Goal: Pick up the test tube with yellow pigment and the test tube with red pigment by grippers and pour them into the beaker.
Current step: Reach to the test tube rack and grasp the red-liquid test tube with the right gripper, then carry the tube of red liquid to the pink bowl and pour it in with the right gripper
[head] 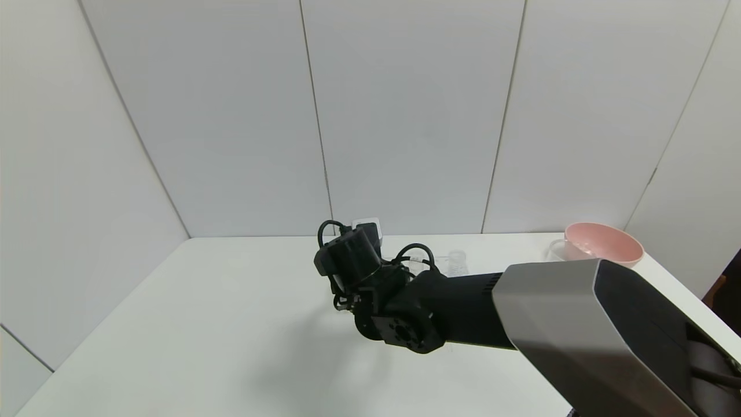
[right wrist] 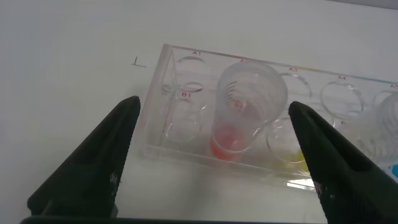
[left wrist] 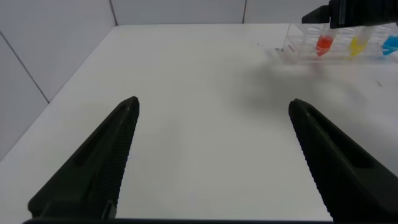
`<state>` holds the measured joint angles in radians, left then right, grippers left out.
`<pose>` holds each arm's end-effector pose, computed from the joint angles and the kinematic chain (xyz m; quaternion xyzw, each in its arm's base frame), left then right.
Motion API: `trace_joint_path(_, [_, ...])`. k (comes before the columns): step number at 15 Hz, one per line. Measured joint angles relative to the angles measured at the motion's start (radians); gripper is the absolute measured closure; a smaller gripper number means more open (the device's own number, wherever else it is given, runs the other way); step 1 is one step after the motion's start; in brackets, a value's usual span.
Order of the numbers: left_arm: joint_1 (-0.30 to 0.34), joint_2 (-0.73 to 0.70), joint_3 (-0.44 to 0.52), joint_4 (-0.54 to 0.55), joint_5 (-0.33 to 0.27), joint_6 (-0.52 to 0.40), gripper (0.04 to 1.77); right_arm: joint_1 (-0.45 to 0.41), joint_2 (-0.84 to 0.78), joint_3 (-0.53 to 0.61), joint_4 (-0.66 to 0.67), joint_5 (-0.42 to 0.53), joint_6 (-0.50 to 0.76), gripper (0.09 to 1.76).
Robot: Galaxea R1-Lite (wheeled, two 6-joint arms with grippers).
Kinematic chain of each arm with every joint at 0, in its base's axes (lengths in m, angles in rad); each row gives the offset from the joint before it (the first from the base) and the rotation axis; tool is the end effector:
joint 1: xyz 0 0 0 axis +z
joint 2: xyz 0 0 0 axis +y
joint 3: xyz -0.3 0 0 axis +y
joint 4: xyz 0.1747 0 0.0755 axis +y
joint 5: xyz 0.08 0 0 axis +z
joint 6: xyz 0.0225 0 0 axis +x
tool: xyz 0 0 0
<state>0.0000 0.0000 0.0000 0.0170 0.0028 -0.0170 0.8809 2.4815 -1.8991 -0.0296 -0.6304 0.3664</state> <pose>-0.0228 0.0001 0.0738 -0.0085 0.0085 0.0015 0.9999 0.3335 0.3834 0.0994 -0.0101 0.2172 0.0820 0.9726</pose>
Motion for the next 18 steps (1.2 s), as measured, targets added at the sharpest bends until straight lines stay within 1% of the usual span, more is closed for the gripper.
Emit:
trace_joint_path(6, [0.000,0.000,0.000,0.000,0.000,0.000,0.09,-0.026,0.012,-0.027,-0.013,0.001,-0.032,0.14])
trace_joint_path(7, [0.000,0.000,0.000,0.000,0.000,0.000,0.09,-0.028,0.015,-0.034,-0.010,0.002,-0.033,0.16])
trace_joint_path(8, [0.000,0.000,0.000,0.000,0.000,0.000,0.09,-0.030,0.017,-0.038,-0.007,0.002,-0.033,0.36])
trace_joint_path(10, [0.000,0.000,0.000,0.000,0.000,0.000,0.09,-0.032,0.019,-0.039,0.002,0.003,-0.034,0.68])
trace_joint_path(11, [0.000,0.000,0.000,0.000,0.000,0.000,0.09,-0.033,0.020,-0.039,0.001,0.003,-0.034,0.81])
trace_joint_path(14, [0.000,0.000,0.000,0.000,0.000,0.000,0.09,-0.033,0.023,-0.035,0.000,0.002,-0.034,1.13])
trace_joint_path(15, [0.000,0.000,0.000,0.000,0.000,0.000,0.09,-0.034,0.023,-0.033,0.000,0.002,-0.034,1.33])
trace_joint_path(18, [0.000,0.000,0.000,0.000,0.000,0.000,0.09,-0.039,0.019,-0.032,0.001,0.002,-0.035,1.32])
